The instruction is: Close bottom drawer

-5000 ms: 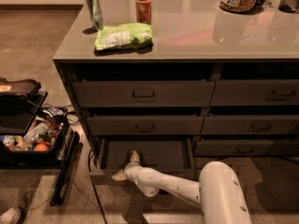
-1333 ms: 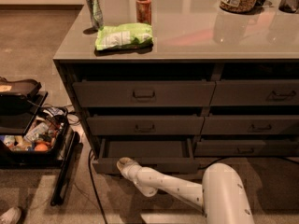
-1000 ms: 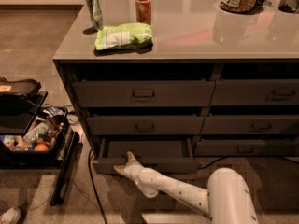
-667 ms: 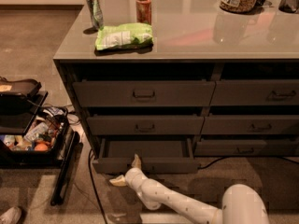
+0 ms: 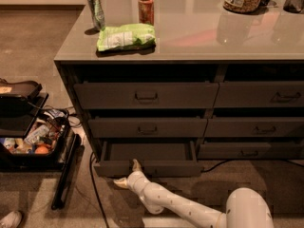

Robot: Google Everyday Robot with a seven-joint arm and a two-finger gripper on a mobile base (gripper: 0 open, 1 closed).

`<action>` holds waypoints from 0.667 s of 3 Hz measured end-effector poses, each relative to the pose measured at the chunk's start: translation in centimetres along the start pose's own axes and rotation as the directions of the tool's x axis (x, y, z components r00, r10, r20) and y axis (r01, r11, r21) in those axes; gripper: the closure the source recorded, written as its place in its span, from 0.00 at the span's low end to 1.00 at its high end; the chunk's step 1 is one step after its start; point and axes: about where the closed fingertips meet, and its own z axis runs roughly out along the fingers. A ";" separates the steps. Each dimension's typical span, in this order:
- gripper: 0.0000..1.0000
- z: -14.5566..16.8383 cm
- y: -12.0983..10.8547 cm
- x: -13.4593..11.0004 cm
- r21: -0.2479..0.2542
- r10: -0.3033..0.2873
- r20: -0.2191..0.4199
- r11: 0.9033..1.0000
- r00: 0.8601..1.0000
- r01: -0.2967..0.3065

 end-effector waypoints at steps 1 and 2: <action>0.50 0.0 0.0 0.0 0.000 0.000 0.000 1.000 1.000 0.000; 0.73 0.0 0.0 0.0 0.000 0.000 0.000 1.000 1.000 0.000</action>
Offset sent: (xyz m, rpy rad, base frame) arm 0.0000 0.0000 0.0000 0.0000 0.0000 0.0000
